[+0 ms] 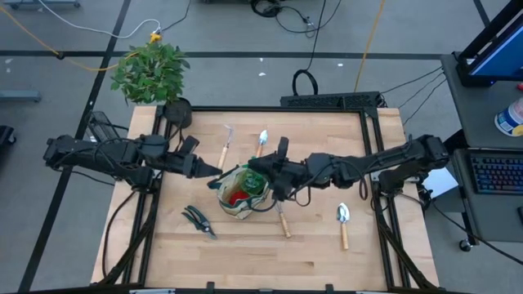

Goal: Pick & Place Garden tools in Gardening bag
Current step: Put the brown hand rake into the brown bag

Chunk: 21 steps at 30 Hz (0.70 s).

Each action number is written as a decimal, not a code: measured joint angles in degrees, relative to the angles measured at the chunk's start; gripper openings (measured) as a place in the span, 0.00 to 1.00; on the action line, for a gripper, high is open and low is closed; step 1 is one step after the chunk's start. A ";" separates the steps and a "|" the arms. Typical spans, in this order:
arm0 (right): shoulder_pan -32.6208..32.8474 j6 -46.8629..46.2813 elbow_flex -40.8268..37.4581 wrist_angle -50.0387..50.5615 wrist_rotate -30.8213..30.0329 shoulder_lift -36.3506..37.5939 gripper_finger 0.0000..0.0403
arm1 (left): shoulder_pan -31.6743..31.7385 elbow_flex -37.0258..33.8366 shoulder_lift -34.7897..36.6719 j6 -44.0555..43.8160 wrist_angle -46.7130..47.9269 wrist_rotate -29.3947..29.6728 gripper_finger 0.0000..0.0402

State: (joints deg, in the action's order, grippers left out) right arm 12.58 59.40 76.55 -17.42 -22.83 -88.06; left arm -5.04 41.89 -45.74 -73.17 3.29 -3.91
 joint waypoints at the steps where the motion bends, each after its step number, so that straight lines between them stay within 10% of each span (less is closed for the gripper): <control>1: 0.19 0.94 0.00 -0.03 -0.07 -0.04 0.18 | 0.00 0.00 -0.03 -0.82 -0.02 0.34 0.17; 21: 1.05 11.90 0.00 4.03 0.15 -0.06 0.54 | -3.42 0.04 -13.85 -9.99 -20.21 1.47 0.17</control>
State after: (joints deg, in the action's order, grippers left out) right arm 13.63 71.30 76.55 -13.39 -22.68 -88.11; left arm -8.46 41.93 -59.59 -83.16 -16.92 -2.44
